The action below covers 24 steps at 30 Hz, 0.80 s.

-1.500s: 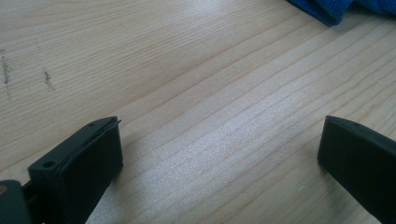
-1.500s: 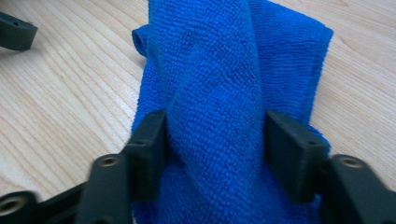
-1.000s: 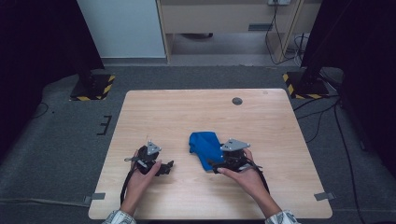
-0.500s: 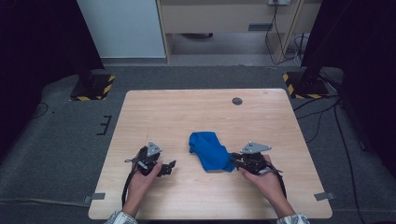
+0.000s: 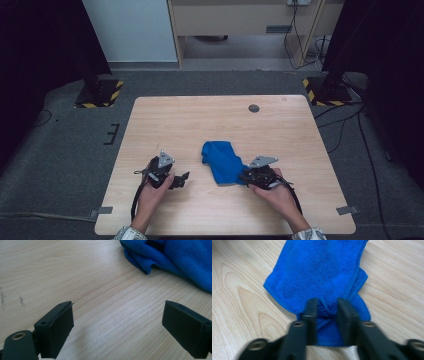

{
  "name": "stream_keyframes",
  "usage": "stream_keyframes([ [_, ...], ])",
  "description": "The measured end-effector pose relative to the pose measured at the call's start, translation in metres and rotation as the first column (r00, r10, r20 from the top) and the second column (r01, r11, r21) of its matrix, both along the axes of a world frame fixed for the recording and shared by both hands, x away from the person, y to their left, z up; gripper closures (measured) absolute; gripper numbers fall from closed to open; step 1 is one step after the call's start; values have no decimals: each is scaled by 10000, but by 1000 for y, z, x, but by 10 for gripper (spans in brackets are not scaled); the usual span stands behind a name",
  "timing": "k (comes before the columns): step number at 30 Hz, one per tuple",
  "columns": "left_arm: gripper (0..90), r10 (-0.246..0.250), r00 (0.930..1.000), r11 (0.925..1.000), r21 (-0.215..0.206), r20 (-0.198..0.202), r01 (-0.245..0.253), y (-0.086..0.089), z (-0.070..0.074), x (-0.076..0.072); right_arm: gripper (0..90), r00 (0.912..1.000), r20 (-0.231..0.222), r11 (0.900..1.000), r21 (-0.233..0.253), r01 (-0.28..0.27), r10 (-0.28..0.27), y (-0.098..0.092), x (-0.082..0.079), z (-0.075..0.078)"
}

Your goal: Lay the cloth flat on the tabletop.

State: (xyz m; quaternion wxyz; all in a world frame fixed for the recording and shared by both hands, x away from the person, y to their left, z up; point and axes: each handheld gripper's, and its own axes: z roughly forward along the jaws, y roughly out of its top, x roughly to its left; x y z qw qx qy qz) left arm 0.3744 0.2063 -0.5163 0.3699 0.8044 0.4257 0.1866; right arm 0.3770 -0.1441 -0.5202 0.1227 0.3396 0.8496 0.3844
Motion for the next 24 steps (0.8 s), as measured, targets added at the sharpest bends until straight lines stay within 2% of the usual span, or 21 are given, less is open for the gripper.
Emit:
stream_keyframes([
  [3, 94, -31, 10000, 10000, 4, -2, 31, 0, 0, 0, 798, 9999, 147, 10000, 41, 45, -46, 2, 0, 2],
  [4, 94, -51, 10000, 10000, 15, -6, 51, -1, 0, 0, 843, 9995, 269, 9998, 159, -139, 135, 4, -1, 5],
  [7, 94, -84, 10000, 10000, 10, 3, 84, -1, 1, -1, 864, 9988, 373, 9992, 220, -338, 330, 7, -4, 8],
  [11, 94, -200, 9998, 9998, -5, 64, 200, -4, 3, -3, 873, 9980, 415, 9984, 280, -497, 486, 9, -5, 9],
  [18, 94, -452, 9990, 9989, 79, 47, 452, -11, 3, -4, 887, 9973, 485, 9962, 656, -578, 547, 10, -4, 13],
  [21, 94, -562, 9984, 9984, 116, 11, 562, -14, 3, -5, 888, 9975, 525, 9936, 1004, -526, 475, 14, -3, 16],
  [24, 94, -680, 9976, 9977, 77, -123, 681, -18, 2, -6, 889, 9958, 693, 9920, 1078, -664, 591, 22, 1, 18],
])
